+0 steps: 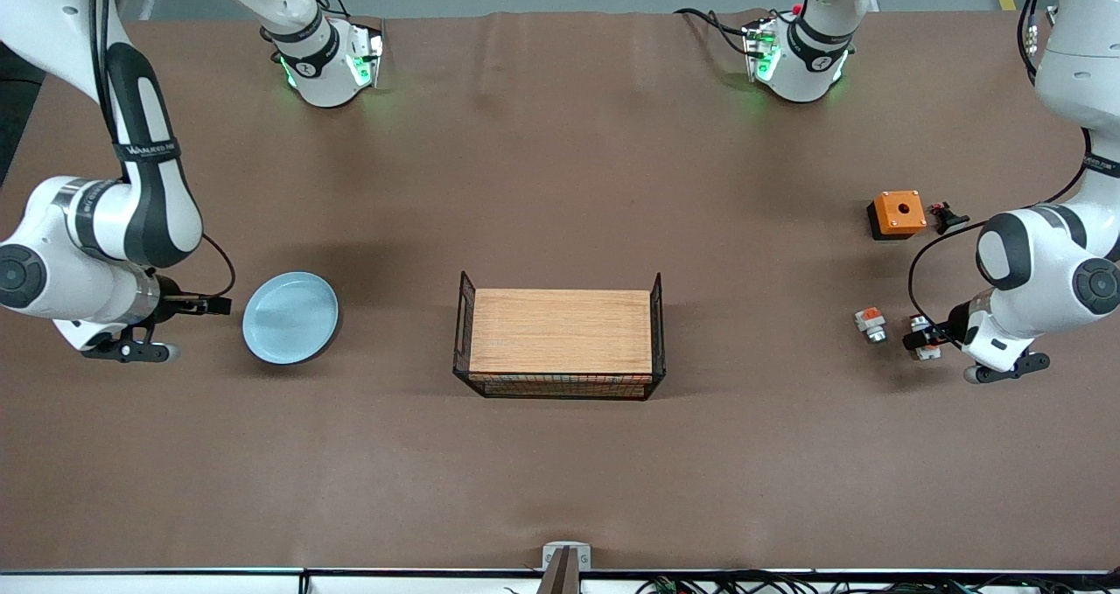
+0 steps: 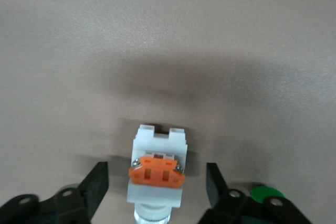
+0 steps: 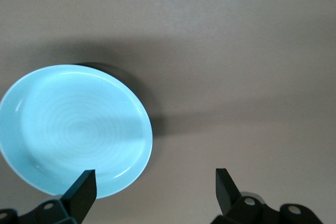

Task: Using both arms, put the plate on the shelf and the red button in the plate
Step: 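Grasp the plate rim with the right gripper while the left gripper grasps a button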

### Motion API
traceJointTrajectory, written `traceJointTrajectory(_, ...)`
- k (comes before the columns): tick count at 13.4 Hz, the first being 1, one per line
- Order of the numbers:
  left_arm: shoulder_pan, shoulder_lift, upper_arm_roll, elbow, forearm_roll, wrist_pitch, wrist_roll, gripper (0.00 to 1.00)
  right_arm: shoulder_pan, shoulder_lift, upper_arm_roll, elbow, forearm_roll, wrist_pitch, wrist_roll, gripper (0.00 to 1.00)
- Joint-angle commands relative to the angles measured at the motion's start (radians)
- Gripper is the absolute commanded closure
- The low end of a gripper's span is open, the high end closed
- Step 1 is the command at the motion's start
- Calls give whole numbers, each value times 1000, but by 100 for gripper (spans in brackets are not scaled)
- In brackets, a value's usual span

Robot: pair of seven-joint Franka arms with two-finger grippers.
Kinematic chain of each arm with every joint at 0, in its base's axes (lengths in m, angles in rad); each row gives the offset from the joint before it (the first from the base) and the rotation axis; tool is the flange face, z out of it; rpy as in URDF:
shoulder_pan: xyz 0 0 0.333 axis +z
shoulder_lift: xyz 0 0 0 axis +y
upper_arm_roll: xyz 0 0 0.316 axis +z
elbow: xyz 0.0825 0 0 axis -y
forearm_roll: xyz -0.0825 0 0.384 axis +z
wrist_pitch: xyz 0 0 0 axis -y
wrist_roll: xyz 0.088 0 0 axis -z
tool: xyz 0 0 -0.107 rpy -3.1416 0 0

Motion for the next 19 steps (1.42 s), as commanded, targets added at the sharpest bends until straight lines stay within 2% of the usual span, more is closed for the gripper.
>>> traceJointTrajectory(1, 10, -13, -8, -18, 27, 14, 13, 75, -7, 27, 5, -59, 85, 81, -71, 0)
traceJointTrajectory(2, 9, -28, -8, -23, 27, 8, 5, 100, -7, 44, 5, -64, 114, 84, -102, 0)
traceJointTrajectory(4, 9, -74, -11, -38, 27, -16, 24, 100, -15, 94, 5, -64, 171, 116, -148, 1)
traceJointTrajectory(7, 9, -183, -55, -34, 25, -165, 24, 100, -26, 134, 4, -64, 208, 141, -197, 8)
traceJointTrajectory(8, 9, -216, -74, -30, 25, -206, 18, 100, -32, 136, 4, -64, 209, 141, -197, 14)
traceJointTrajectory(12, 7, -316, -169, -9, 16, -297, -21, 100, -34, 137, 5, -64, 212, 138, -194, 49)
traceJointTrajectory(14, 7, -332, -201, 23, 15, -345, -32, 100, -32, 137, 5, -63, 212, 138, -188, 64)
traceJointTrajectory(15, 9, -333, -221, 51, 13, -375, -33, 100, -32, 137, 5, -63, 214, 138, -188, 76)
traceJointTrajectory(17, 9, -342, -252, 98, 12, -452, -51, 100, -34, 137, 5, -61, 214, 140, -188, 89)
traceJointTrajectory(19, 9, -347, -298, 147, 12, -498, -93, 100, -32, 137, 5, -61, 254, 138, -199, 96)
